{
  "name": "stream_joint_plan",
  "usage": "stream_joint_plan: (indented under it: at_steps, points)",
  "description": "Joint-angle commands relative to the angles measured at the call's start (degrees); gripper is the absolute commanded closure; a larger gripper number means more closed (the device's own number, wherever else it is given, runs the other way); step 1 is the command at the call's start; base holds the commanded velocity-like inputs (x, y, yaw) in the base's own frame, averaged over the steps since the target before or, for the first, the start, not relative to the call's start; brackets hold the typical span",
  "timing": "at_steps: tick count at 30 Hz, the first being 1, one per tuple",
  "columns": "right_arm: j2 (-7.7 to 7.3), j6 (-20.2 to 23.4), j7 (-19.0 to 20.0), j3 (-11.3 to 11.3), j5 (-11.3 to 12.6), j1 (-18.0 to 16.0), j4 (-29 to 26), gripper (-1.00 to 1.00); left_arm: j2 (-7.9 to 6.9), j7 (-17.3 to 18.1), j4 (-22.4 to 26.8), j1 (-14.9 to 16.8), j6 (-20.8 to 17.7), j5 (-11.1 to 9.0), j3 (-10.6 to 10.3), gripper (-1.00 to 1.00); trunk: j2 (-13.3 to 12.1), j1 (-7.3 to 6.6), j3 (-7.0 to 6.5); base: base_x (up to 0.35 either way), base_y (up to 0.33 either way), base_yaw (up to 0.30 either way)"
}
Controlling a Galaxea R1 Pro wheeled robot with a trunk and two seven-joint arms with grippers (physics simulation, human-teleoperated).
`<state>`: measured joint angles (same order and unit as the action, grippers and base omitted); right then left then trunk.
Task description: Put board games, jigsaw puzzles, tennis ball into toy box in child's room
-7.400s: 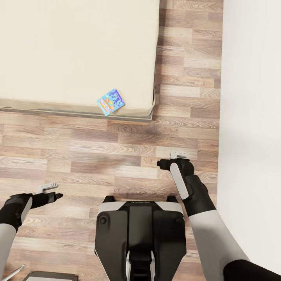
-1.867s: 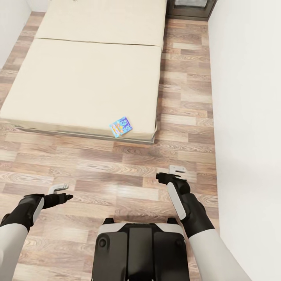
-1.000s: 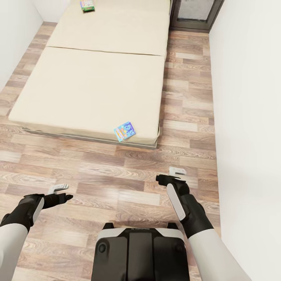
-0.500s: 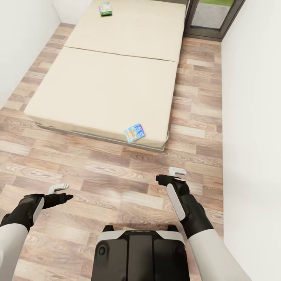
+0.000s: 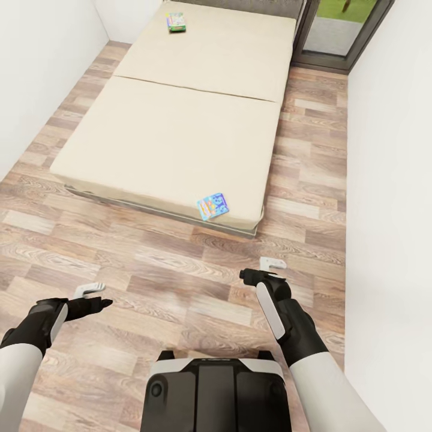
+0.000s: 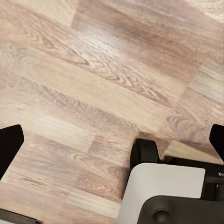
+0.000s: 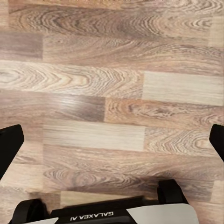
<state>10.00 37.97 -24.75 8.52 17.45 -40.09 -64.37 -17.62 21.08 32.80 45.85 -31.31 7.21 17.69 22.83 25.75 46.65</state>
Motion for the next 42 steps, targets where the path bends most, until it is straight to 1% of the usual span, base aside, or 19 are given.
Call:
stream_joint_plan:
  at_steps: [1,9,17,25,33,42]
  points:
    - [0.0,0.12,-0.53,0.05,0.57,-0.04,-0.06,-1.0,0.05,0.53,0.08,0.03,-0.25,0.61,0.35,-1.0,0.09,0.04,0.0,-0.005,-0.009,0.013]
    - [0.0,0.08,-0.48,0.01,0.56,-0.03,-0.05,-1.0,0.13,0.49,0.08,0.03,-0.24,0.61,0.32,-1.0,0.09,0.04,-0.17,-0.114,-0.003,0.004]
    - [0.0,-0.39,-0.47,0.01,0.56,-0.02,-0.05,-1.0,0.13,0.49,0.08,0.03,-0.24,0.61,0.33,-1.0,0.09,0.04,-0.18,-0.032,0.002,0.0]
    - [0.0,-0.96,-0.47,0.01,0.56,-0.01,-0.05,-1.0,0.13,0.5,0.08,0.03,-0.24,0.61,0.37,-1.0,0.09,0.04,-0.18,-0.105,0.1,0.0]
    - [0.0,-1.11,-0.47,0.07,0.51,0.0,-0.04,-1.0,0.13,0.46,0.08,0.02,-0.24,0.61,0.34,-1.0,0.09,0.04,-0.19,-0.021,0.025,0.0]
    - [0.0,-1.14,-0.47,0.1,0.48,0.01,0.47,-1.0,0.13,0.48,0.08,0.02,-0.24,0.61,0.34,-1.0,0.09,0.04,-0.72,-0.002,0.003,0.0]
